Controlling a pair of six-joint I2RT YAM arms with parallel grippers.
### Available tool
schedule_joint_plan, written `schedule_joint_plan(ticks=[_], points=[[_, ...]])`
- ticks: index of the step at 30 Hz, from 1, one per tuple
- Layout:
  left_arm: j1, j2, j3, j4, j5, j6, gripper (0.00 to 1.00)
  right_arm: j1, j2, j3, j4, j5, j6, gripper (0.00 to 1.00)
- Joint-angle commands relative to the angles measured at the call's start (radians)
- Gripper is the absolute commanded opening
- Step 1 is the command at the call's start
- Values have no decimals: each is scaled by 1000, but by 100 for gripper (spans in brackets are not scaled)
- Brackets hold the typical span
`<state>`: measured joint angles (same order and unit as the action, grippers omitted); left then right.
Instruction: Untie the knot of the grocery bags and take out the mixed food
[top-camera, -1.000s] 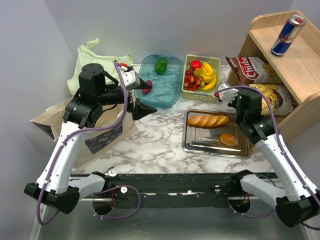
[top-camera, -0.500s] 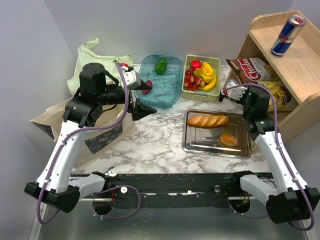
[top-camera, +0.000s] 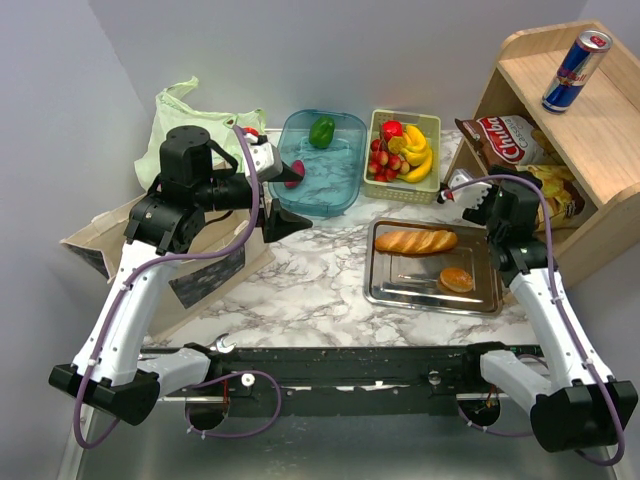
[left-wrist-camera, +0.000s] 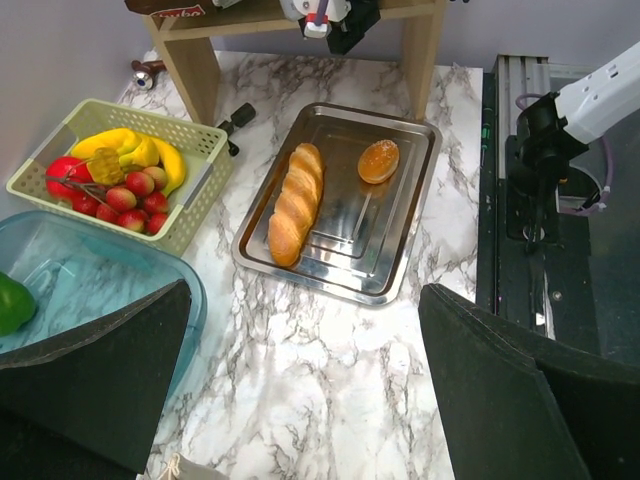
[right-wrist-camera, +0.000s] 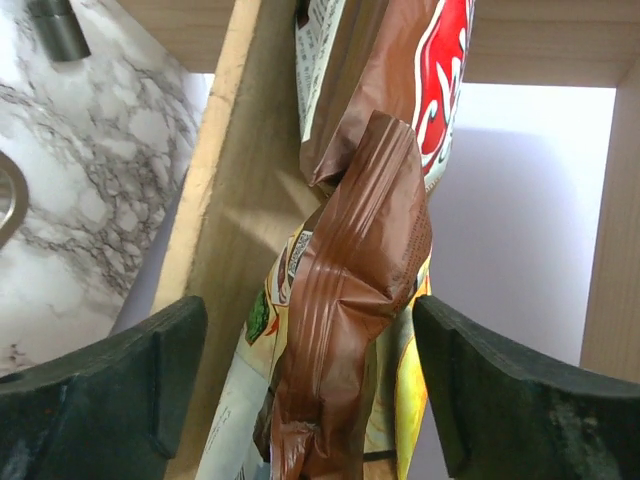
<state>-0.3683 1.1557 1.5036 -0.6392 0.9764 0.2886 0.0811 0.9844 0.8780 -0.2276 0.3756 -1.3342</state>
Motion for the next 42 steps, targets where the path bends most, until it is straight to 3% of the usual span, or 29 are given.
schedule_joint_plan(ticks=[1, 3, 17, 30, 37, 39, 42], points=[[2, -4, 21, -46, -26, 25, 99, -7, -30, 46, -283, -102, -120, 93], [2, -8, 23, -63, -36, 38, 99, -6, -29, 71, -358, -138, -99, 100], [2, -41, -4, -125, -74, 44, 98, -6, 9, 253, -707, -467, 31, 100], [3, -55, -19, -135, -87, 22, 99, -6, 22, 355, -705, -626, 102, 100], [5, -56, -8, -134, -141, -22, 99, -6, 37, 491, -773, -806, 215, 82], [37, -36, 23, -135, -203, -103, 99, -6, 100, 582, -800, -859, 329, 82], [211, 19, 86, -172, -161, -239, 96, -5, 246, 748, -846, -920, 501, 81]])
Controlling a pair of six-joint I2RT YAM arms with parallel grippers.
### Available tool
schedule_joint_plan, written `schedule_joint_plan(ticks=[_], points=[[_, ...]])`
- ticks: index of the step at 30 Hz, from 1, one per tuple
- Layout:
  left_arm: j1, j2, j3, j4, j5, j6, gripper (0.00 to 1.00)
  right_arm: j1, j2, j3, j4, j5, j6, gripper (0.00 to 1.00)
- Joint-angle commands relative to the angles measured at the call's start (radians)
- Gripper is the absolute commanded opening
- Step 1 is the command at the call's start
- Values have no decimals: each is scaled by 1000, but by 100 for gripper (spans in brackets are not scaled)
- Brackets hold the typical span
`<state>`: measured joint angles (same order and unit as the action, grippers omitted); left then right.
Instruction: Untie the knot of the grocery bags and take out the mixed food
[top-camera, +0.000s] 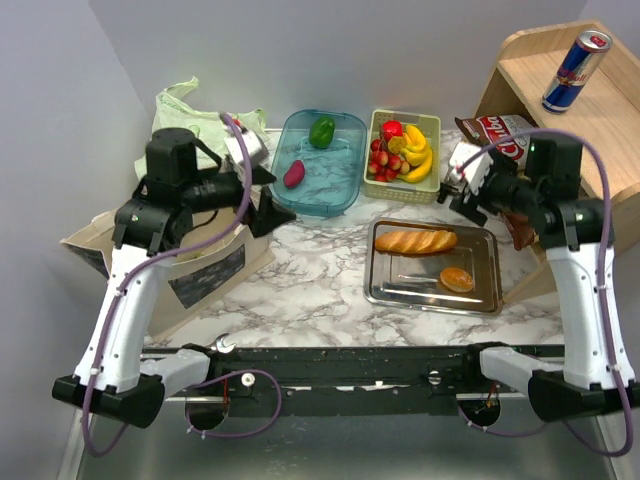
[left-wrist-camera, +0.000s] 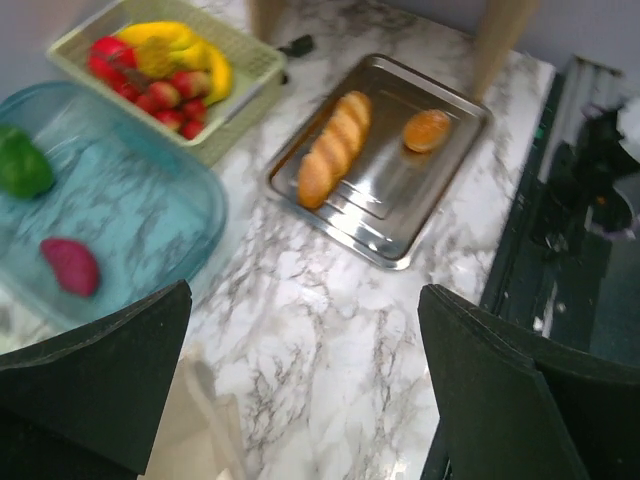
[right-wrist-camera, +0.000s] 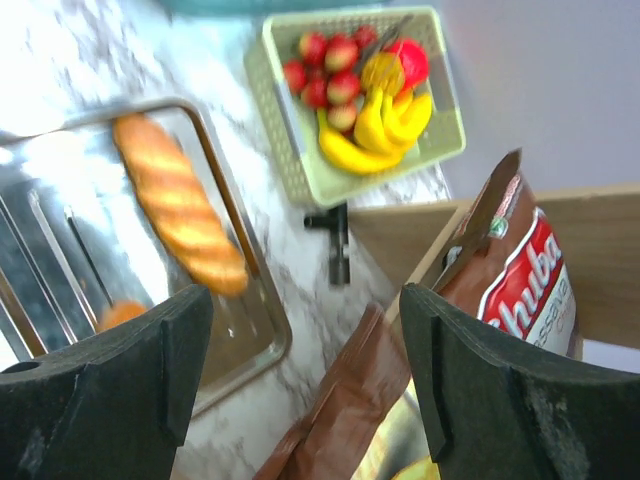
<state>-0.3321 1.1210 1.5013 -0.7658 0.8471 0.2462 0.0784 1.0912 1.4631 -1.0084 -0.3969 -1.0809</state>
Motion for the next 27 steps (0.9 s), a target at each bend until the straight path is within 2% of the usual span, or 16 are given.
schedule_joint_plan(ticks=[1, 5, 7, 9, 11, 15, 19, 23, 27], points=[[229, 89, 127, -91, -17, -217, 94, -2, 181, 202, -67, -171, 296, 81], [406, 204, 286, -392, -5, -54, 77, 37, 286, 316, -42, -231, 464, 81], [457, 216, 309, -528, -19, 96, 62, 82, 313, 344, -20, -230, 517, 81], [479, 193, 276, -594, -104, 256, 48, 145, 338, 361, 6, -210, 567, 81], [509, 133, 179, -586, -171, 364, 41, 216, 364, 373, 43, -194, 619, 81], [533, 15, -42, -565, -254, 544, 37, 378, 435, 407, 150, -156, 759, 85], [535, -116, -242, -614, -201, 739, 36, 503, 568, 501, 259, -122, 881, 90], [533, -226, -355, -677, -125, 855, 39, 628, 716, 643, 338, -92, 959, 92], [533, -298, -418, -715, -99, 932, 47, 767, 831, 747, 375, -81, 993, 95]])
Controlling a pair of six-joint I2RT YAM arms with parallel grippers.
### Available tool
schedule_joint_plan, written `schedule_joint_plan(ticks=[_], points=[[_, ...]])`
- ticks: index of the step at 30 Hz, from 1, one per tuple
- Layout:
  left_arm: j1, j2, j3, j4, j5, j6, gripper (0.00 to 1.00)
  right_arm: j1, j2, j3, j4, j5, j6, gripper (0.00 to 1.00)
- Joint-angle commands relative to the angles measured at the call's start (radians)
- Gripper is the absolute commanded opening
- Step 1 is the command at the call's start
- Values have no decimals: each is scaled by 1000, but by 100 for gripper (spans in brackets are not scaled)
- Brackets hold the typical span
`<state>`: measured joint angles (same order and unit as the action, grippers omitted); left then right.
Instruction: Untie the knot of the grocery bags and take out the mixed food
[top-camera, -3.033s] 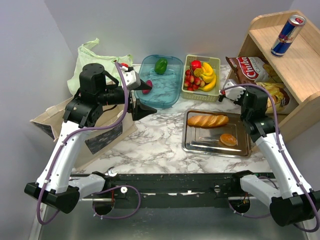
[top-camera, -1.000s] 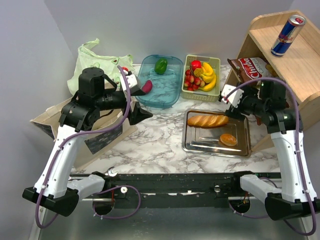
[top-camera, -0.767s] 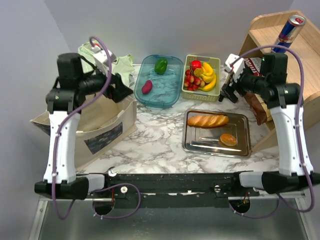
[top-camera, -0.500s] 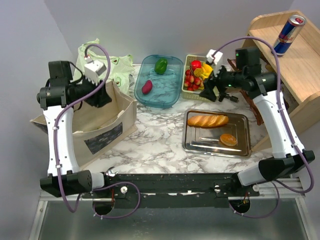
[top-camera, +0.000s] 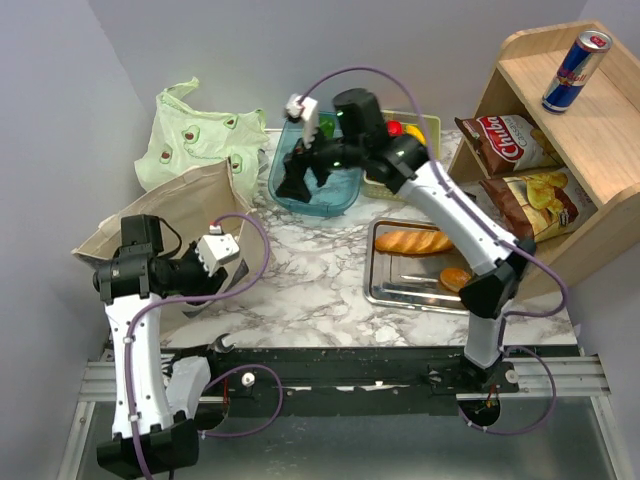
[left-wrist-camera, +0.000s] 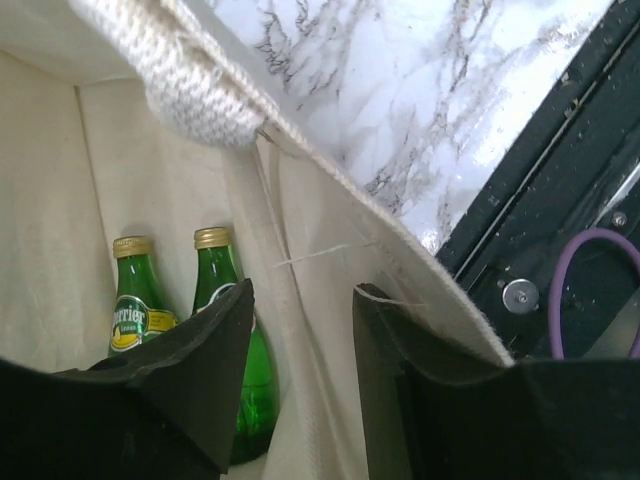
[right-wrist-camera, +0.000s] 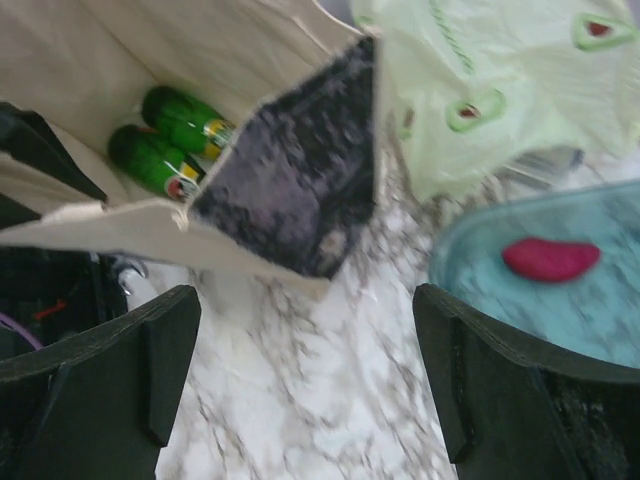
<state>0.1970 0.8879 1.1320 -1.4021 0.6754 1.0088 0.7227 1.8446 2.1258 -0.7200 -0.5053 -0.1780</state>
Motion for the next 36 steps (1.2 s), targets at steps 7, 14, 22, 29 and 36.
schedule_joint_plan(ticks=[7, 14, 22, 29, 36], points=[[2, -207, -180, -67, 37, 301, 53, 288, 103, -22, 208, 197, 103, 100], [1, -281, -238, -109, 26, 407, 56, 289, 131, -79, 215, 462, 139, 73], [5, -232, -163, 170, 44, 27, 64, 288, -86, -438, 316, 274, 64, 1], [17, -148, -159, 171, 20, 266, 64, 303, -320, -797, 588, 229, 4, 1], [17, -226, -431, 184, -223, 586, 63, 311, -338, -859, 624, 216, 49, 1]])
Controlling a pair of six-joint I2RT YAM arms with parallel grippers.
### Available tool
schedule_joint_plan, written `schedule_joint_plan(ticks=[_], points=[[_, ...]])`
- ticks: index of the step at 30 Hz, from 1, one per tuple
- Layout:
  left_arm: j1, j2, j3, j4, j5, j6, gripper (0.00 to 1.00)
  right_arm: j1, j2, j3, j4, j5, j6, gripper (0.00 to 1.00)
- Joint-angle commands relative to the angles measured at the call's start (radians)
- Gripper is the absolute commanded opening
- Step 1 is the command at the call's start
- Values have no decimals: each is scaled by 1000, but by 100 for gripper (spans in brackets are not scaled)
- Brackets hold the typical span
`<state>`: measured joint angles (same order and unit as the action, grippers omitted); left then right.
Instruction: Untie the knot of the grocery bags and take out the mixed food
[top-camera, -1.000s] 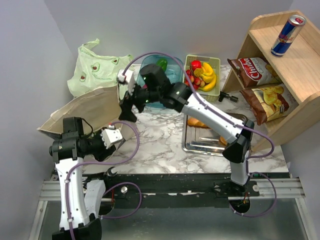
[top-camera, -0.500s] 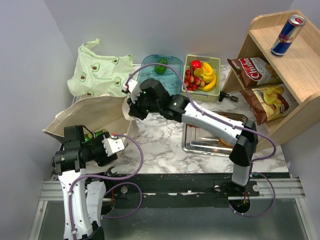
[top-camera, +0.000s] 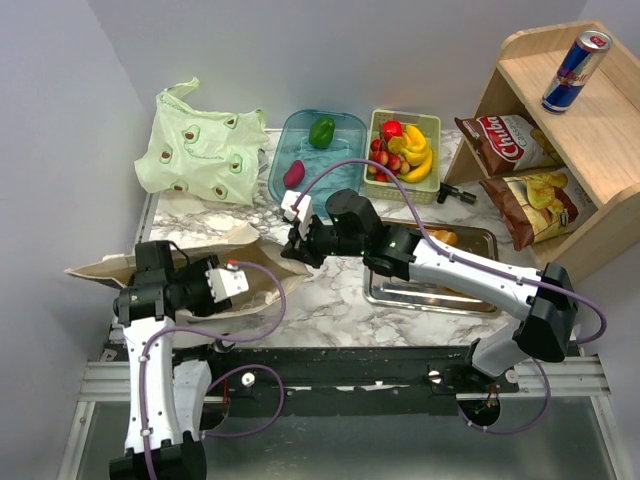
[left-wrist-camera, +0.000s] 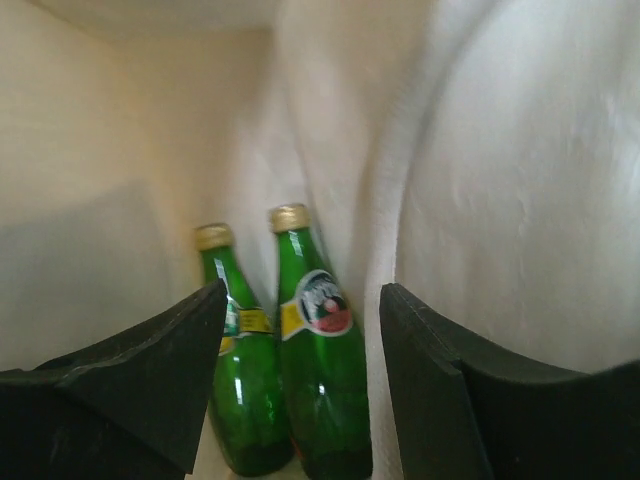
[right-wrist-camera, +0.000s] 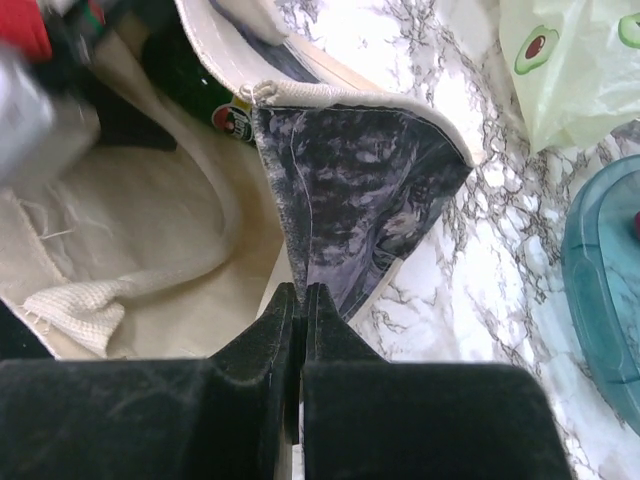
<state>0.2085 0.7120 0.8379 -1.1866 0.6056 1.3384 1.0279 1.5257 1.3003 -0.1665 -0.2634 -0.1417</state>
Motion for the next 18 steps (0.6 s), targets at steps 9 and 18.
schedule_joint_plan(ticks=[9, 18], points=[[6, -256, -340, 3, -228, 225, 91, 6, -24, -34, 156, 85, 83, 1], [4, 40, -141, 205, -161, -125, 91, 2, -191, -136, 191, 385, 77, 1]])
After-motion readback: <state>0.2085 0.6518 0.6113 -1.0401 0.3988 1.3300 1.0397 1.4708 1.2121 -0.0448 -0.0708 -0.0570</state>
